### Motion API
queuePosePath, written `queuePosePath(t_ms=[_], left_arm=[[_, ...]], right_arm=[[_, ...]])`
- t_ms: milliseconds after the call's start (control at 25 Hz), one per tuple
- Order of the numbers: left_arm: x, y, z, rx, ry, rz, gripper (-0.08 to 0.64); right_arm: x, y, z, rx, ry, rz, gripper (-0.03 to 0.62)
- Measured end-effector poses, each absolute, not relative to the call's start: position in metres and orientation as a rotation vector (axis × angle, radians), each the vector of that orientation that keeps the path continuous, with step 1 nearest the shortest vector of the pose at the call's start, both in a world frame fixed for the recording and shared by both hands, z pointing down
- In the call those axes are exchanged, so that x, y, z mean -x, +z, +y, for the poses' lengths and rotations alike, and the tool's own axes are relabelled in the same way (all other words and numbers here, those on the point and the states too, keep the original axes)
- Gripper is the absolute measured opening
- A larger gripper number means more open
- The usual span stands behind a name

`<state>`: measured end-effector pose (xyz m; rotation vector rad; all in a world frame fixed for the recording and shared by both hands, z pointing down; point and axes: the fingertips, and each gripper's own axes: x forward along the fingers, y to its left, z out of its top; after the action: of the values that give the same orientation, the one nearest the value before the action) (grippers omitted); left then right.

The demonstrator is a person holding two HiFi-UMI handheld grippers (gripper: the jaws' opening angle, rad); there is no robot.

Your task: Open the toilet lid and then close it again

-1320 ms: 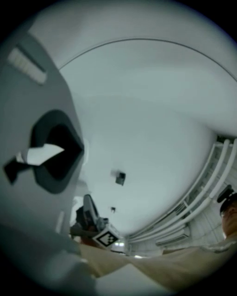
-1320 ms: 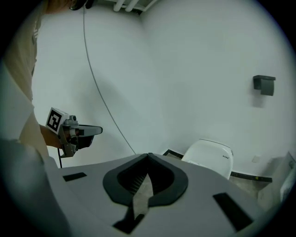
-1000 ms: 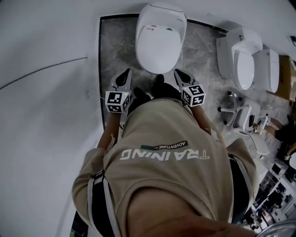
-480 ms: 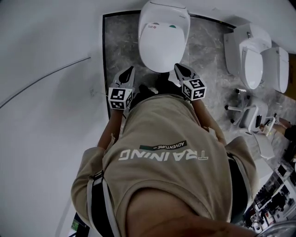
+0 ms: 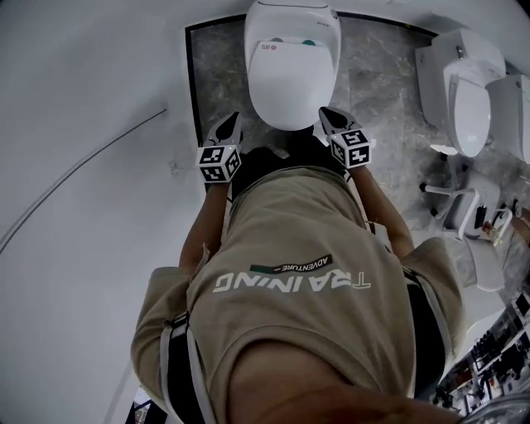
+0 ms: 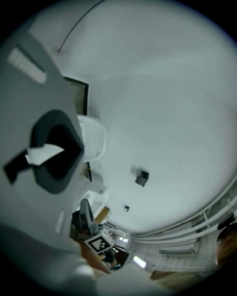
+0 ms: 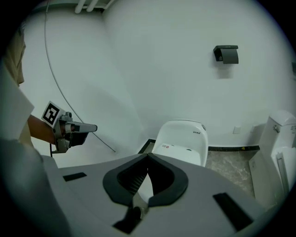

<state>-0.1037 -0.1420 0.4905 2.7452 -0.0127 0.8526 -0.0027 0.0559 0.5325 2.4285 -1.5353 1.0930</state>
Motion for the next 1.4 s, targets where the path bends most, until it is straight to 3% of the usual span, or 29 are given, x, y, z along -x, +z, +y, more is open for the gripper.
queuePosePath(t_ms=[560,880,1400], left_arm=[[0.080,0.645,-0.113,-2.531,1.314,0.356,0.003],[0.099,0.743,-0.114,-2.380,1.463,0.312,0.003],[0.111,0.862,-0.122,-2.222,1.588,0.184,0.003]], right_arm=[[0.050,0.685,0.096,-2.160,1.531,-1.428,0.014],[0.081,0.762,0.102,-2.095,1.820,-1.320,0.014],[0.038,0.885,0.134,-2.228,2.065,-1.098,0.015]])
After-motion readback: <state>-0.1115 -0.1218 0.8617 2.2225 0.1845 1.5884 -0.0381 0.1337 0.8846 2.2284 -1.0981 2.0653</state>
